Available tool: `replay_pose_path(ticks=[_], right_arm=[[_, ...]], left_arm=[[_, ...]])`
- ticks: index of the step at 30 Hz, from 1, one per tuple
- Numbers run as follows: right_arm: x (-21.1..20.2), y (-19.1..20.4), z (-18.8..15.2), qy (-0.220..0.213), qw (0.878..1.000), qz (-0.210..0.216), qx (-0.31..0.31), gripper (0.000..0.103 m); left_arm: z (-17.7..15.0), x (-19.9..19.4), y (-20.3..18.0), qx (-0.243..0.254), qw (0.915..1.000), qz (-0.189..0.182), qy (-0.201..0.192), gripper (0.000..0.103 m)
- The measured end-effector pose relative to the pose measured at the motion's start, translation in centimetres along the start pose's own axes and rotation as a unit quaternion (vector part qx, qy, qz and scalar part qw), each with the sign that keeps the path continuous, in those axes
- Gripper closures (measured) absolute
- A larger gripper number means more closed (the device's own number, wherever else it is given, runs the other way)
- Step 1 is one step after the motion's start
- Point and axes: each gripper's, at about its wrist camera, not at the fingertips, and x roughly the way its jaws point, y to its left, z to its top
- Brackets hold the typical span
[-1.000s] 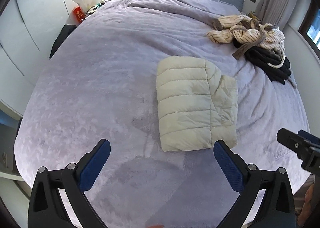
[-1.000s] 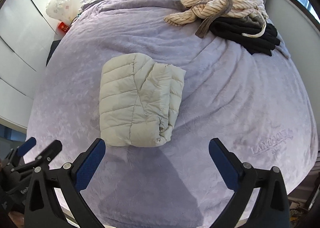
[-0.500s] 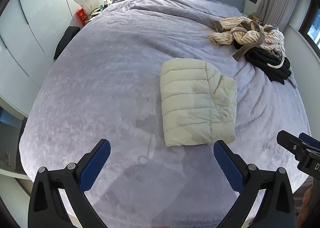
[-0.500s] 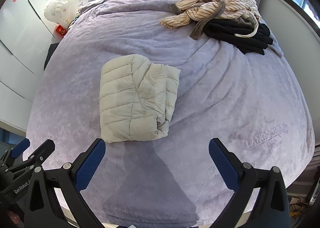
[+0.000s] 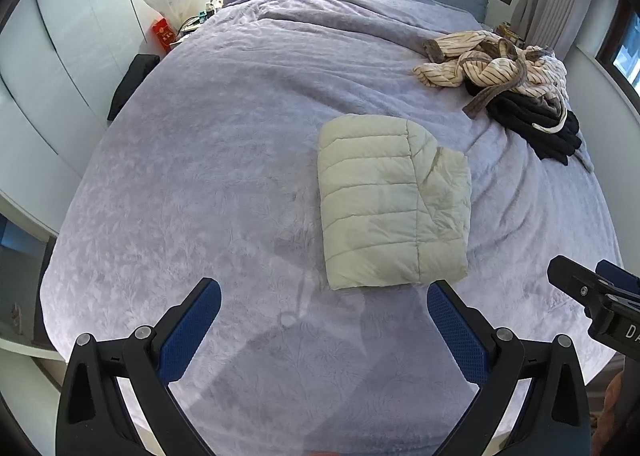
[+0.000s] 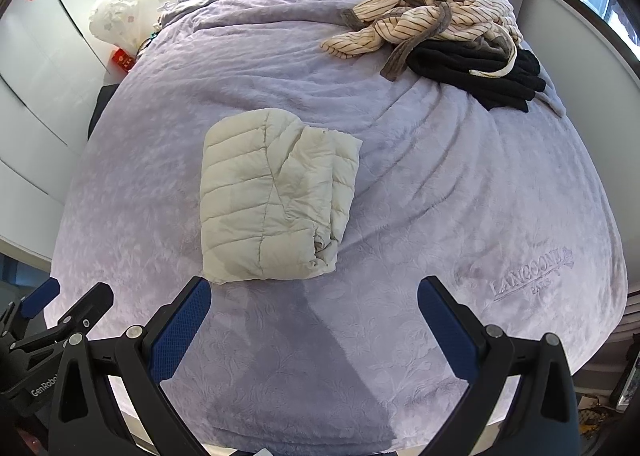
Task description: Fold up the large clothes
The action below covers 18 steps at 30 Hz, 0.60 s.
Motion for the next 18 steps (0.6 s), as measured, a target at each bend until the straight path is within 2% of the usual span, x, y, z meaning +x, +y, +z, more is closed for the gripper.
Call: replay_pose_path(ticks=[18], right_arm=[[-0.16, 0.15, 0.43, -0.001, 1.000, -0.007, -0.007, 0.000]], left_arm=[[0.12, 0.80, -0.16, 0.003, 1.0000, 0.001, 0.005, 0.000]])
